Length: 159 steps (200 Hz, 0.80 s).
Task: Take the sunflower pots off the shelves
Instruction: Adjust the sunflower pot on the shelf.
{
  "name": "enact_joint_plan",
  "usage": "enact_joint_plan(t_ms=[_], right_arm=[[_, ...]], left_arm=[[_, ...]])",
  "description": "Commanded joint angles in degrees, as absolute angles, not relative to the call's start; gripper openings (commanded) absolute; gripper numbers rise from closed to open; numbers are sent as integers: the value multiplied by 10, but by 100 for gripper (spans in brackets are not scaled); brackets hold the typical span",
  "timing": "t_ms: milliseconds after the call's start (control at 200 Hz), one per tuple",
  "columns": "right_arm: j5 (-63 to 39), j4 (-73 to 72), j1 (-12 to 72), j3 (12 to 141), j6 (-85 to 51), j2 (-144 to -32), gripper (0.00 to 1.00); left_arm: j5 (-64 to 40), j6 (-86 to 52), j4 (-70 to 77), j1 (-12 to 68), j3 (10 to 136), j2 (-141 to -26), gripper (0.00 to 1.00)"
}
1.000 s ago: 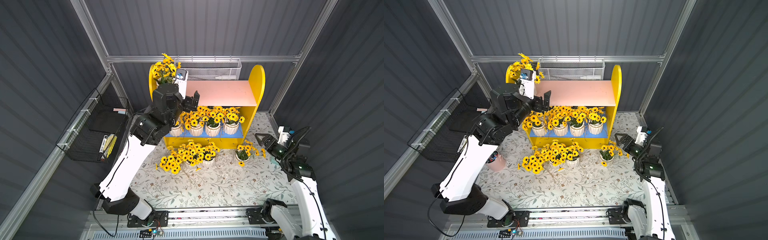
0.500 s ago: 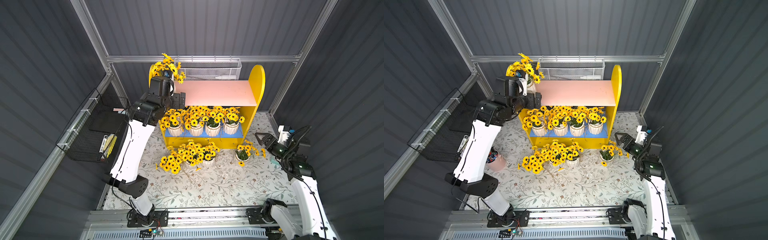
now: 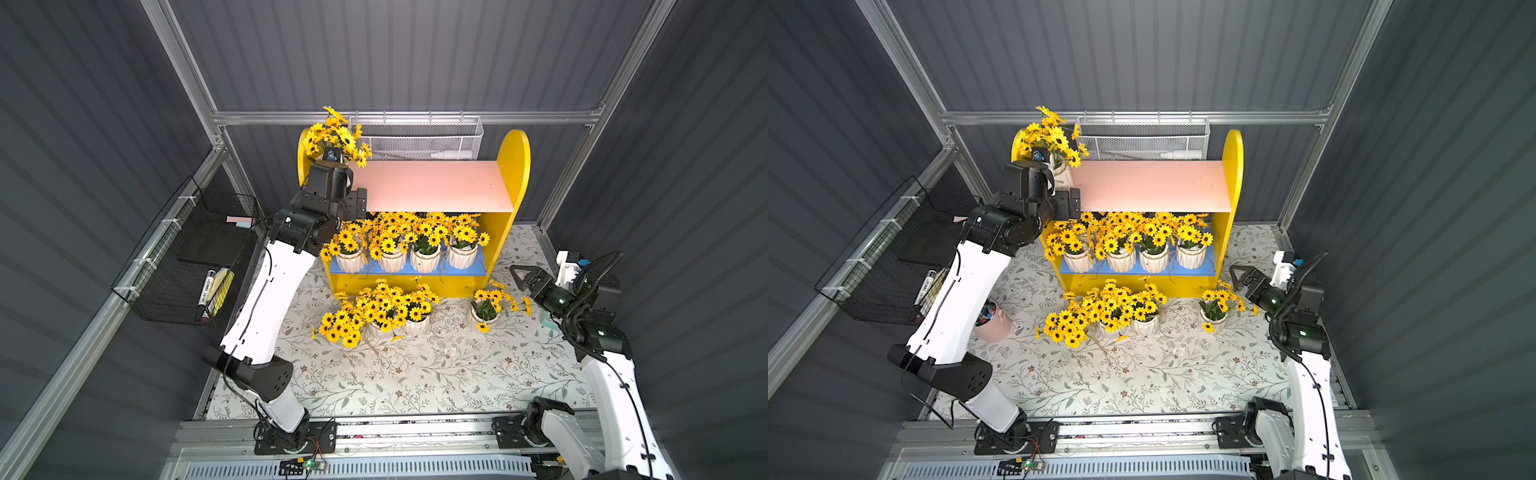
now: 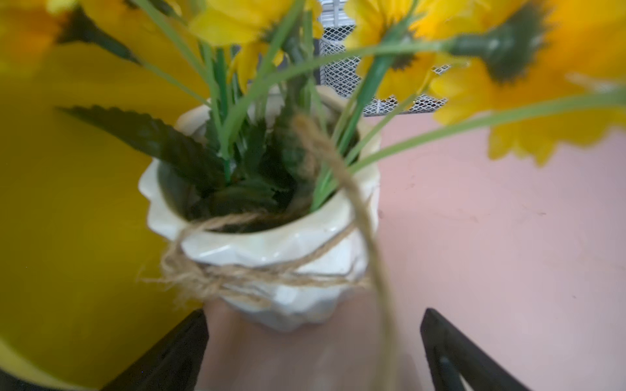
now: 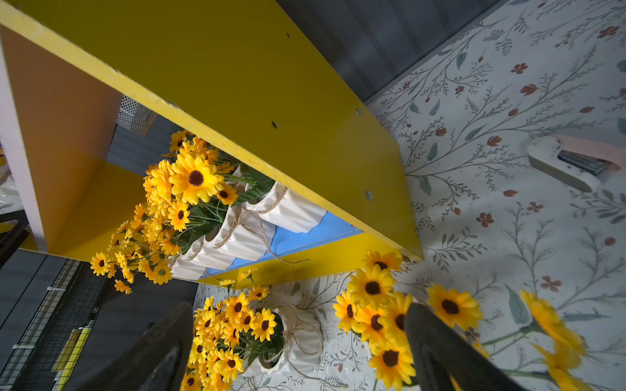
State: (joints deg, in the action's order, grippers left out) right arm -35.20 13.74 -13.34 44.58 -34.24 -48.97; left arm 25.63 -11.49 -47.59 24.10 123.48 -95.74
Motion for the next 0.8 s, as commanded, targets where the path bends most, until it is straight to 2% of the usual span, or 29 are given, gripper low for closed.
enact_joint_plan(t_ms=[0, 565, 790], right_arm=[[-350, 133, -130, 442, -342, -493, 99], [-346, 137, -131, 443, -330, -485, 99], [-347, 137, -130, 444, -328, -485, 99]], left_arm=[[285, -111, -425, 238, 1219, -931, 99], [337, -85, -331, 238, 1180, -942, 99], [294, -59, -297, 238, 1152, -936, 99]])
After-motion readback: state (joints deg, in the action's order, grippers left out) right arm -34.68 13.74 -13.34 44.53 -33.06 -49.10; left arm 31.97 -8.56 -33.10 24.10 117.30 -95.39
